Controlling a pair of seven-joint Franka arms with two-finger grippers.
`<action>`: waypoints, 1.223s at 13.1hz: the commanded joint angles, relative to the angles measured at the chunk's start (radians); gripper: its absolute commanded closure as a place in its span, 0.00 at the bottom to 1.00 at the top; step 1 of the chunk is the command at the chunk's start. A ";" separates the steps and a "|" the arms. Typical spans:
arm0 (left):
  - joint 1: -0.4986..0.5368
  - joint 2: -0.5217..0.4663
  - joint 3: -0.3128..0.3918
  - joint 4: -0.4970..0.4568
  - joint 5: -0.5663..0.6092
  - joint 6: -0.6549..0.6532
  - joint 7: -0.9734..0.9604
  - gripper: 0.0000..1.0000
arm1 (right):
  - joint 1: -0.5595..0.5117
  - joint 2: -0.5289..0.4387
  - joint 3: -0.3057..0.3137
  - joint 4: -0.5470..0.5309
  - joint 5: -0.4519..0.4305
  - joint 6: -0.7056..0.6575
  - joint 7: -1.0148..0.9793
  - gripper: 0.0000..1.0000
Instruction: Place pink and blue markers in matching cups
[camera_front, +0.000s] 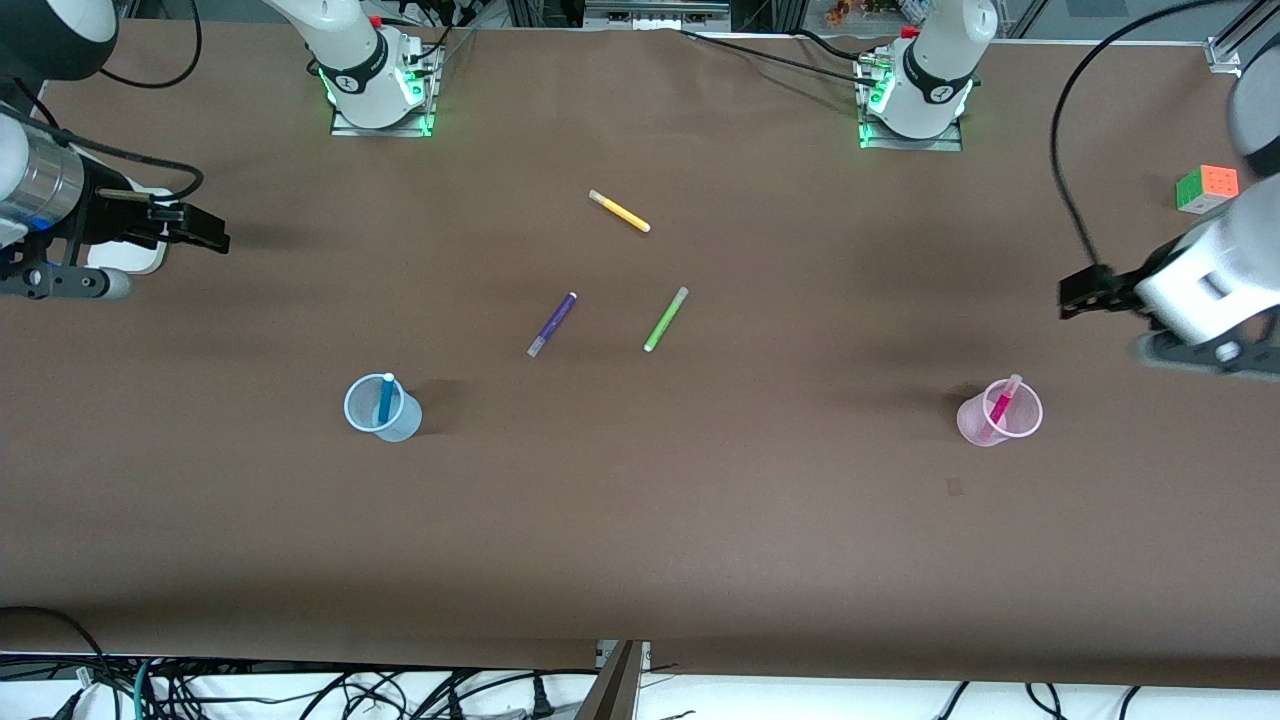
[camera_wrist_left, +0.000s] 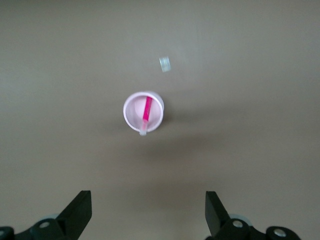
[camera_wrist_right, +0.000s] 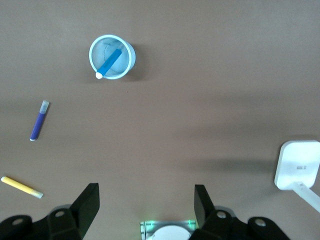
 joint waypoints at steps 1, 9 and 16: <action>-0.004 -0.148 0.041 -0.158 -0.032 0.138 -0.056 0.00 | 0.003 -0.074 0.000 -0.085 -0.039 0.060 -0.033 0.01; -0.011 -0.279 0.024 -0.310 -0.019 0.138 -0.044 0.00 | 0.002 -0.073 -0.020 -0.077 -0.046 0.034 -0.030 0.01; -0.010 -0.253 0.010 -0.270 -0.015 0.104 -0.045 0.00 | 0.002 -0.071 -0.018 -0.071 -0.043 0.025 -0.035 0.01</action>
